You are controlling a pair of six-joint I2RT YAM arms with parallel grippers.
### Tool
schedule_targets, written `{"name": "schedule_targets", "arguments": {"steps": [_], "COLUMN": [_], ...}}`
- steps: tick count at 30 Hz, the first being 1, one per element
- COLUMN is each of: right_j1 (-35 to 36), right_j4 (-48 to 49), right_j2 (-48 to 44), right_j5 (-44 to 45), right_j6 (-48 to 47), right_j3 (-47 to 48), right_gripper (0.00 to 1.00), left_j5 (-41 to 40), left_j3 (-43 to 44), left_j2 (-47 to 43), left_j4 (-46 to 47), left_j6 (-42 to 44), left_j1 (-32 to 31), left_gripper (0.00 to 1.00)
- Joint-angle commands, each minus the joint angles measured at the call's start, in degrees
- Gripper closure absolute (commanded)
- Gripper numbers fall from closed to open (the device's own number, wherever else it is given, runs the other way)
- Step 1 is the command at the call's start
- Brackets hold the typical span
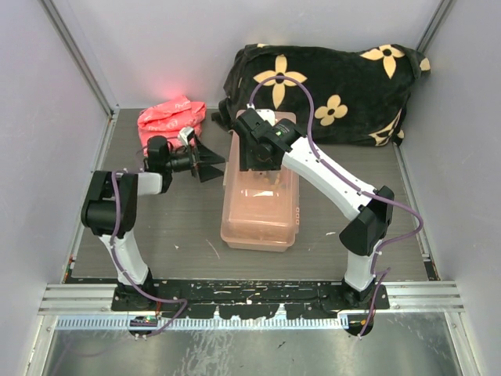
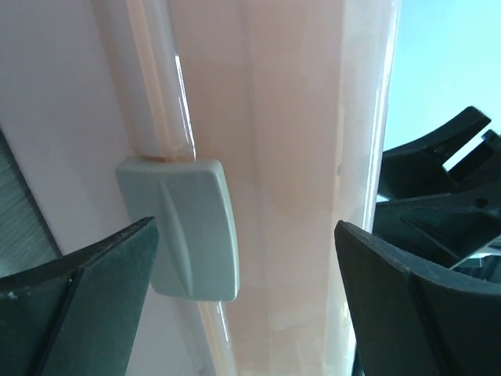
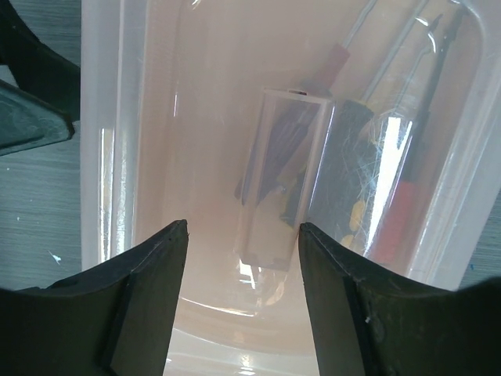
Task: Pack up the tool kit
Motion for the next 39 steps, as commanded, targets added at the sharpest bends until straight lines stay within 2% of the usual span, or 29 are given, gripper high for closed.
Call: {"name": "schedule_targets", "arguments": {"steps": [1, 3, 4, 5, 7, 10, 14, 17, 27, 39], "right_j1": [0.6, 0.6, 0.6, 0.5, 0.5, 0.4, -0.2, -1.9, -9.7, -11.0], "right_j4": [-0.5, 1.0, 2.1, 3.1, 4.7, 5.6, 5.4, 4.9, 6.2, 7.7], "right_j2": [1.2, 0.4, -0.1, -0.8, -2.0, -3.6, -6.5, -10.2, -25.6, -29.2], "right_j5": [-4.7, -4.1, -3.7, -3.5, -2.9, -2.0, -1.7, -2.4, -4.6, -6.2], "right_j6": [1.9, 1.9, 1.7, 1.3, 0.5, -1.0, -2.0, -2.0, -2.1, -1.4], "right_j3": [-0.3, -0.1, 0.1, 0.3, 1.1, 3.5, 4.7, 2.0, -13.4, -19.1], "right_gripper": [0.35, 0.33, 0.32, 0.31, 0.28, 0.21, 0.13, 0.01, 0.0, 0.0], "left_j5": [4.4, 2.1, -0.6, -2.0, -3.7, -4.9, -5.3, -5.6, -2.0, -0.9], "left_j3": [7.0, 13.6, 16.8, 19.0, 21.7, 23.1, 22.2, 21.8, 21.5, 20.2], "left_j2": [-10.4, -13.0, -13.6, -14.1, -14.6, -15.9, -17.5, -17.8, -20.3, -21.8], "left_j4": [-32.6, -60.4, -71.6, -79.2, -88.7, -97.3, -100.9, -102.7, -101.7, -101.5], "left_j6": [25.4, 47.3, 56.7, 62.4, 69.8, 76.5, 78.2, 79.4, 76.2, 76.5], "left_j1": [3.7, 4.3, 4.3, 4.4, 4.9, 5.4, 5.4, 5.4, 5.4, 5.4], "left_gripper": [0.02, 0.01, 0.02, 0.02, 0.02, 0.02, 0.02, 0.02, 0.02, 0.02]}}
